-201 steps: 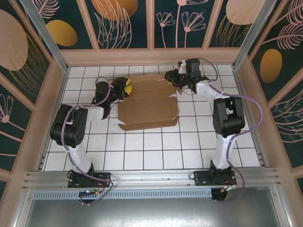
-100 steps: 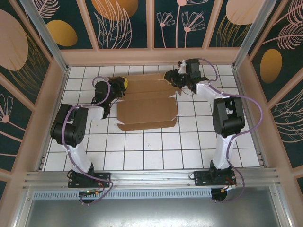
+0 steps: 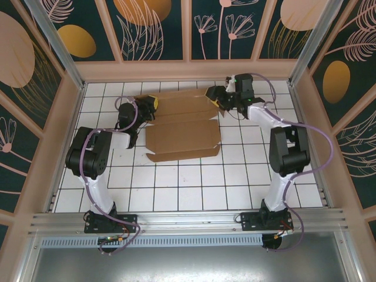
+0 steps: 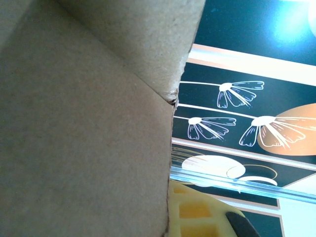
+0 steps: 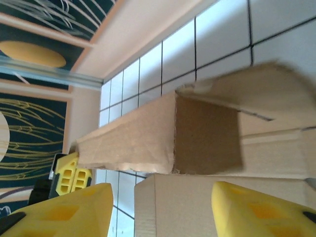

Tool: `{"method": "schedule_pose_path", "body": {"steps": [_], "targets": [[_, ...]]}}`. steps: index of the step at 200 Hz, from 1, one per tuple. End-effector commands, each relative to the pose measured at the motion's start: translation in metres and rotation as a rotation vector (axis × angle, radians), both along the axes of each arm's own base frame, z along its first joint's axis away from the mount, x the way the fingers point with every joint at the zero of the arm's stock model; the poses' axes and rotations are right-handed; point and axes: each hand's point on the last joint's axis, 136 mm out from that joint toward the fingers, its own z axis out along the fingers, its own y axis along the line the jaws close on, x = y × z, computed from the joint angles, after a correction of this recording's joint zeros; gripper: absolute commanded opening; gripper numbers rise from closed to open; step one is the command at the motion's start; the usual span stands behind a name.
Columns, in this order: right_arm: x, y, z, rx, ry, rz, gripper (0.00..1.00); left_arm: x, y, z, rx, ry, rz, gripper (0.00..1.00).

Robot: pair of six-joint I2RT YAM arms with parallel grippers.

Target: Fold the paper box

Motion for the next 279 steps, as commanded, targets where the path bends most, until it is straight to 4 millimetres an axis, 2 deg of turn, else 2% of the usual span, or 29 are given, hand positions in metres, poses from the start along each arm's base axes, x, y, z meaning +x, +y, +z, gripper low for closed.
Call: {"method": "schedule_pose_path", "body": {"steps": [1,17,30,53,73,97,116,119,131,160,188,221,246,279], "targets": [[0.005,-0.046,0.027,-0.117,-0.110,-0.102,0.57,0.005,-0.004,0.004,0.024,0.000,-0.023,0.07],[0.006,-0.065,0.024,-0.169,-0.117,-0.129,0.56,0.007,-0.006,-0.002,0.062,0.026,-0.037,0.06],[0.002,-0.067,0.018,-0.212,-0.111,-0.119,0.56,0.008,-0.007,-0.005,0.095,0.041,-0.047,0.06],[-0.020,-0.045,-0.001,-0.269,-0.107,-0.041,0.51,0.007,-0.007,-0.012,0.116,0.069,-0.053,0.05],[-0.040,-0.027,-0.034,-0.366,-0.095,-0.012,0.39,0.005,-0.008,-0.019,0.132,0.092,-0.061,0.05],[-0.048,-0.011,-0.074,-0.473,-0.056,-0.002,0.29,0.003,-0.007,-0.021,0.149,0.100,-0.064,0.05],[-0.043,0.005,-0.095,-0.524,-0.040,0.016,0.26,0.001,-0.006,-0.024,0.172,0.110,-0.068,0.05],[-0.041,0.006,-0.096,-0.531,-0.042,0.014,0.26,0.007,-0.007,-0.012,0.171,0.085,-0.066,0.04],[-0.030,0.005,-0.102,-0.565,-0.041,-0.015,0.26,0.007,-0.007,-0.012,0.180,0.089,-0.066,0.04],[-0.001,-0.015,-0.107,-0.636,-0.058,-0.135,0.27,0.007,-0.007,-0.011,0.176,0.091,-0.062,0.04],[0.014,-0.032,-0.110,-0.634,-0.060,-0.189,0.25,0.008,-0.007,-0.012,0.176,0.098,-0.063,0.04],[0.022,-0.053,-0.123,-0.631,-0.023,-0.239,0.20,0.012,-0.007,-0.010,0.181,0.094,-0.062,0.04],[0.023,-0.051,-0.145,-0.643,0.025,-0.214,0.19,0.013,-0.009,-0.007,0.179,0.089,-0.067,0.04],[0.018,-0.041,-0.157,-0.607,0.045,-0.172,0.17,0.013,-0.010,-0.005,0.182,0.088,-0.069,0.04]]}}
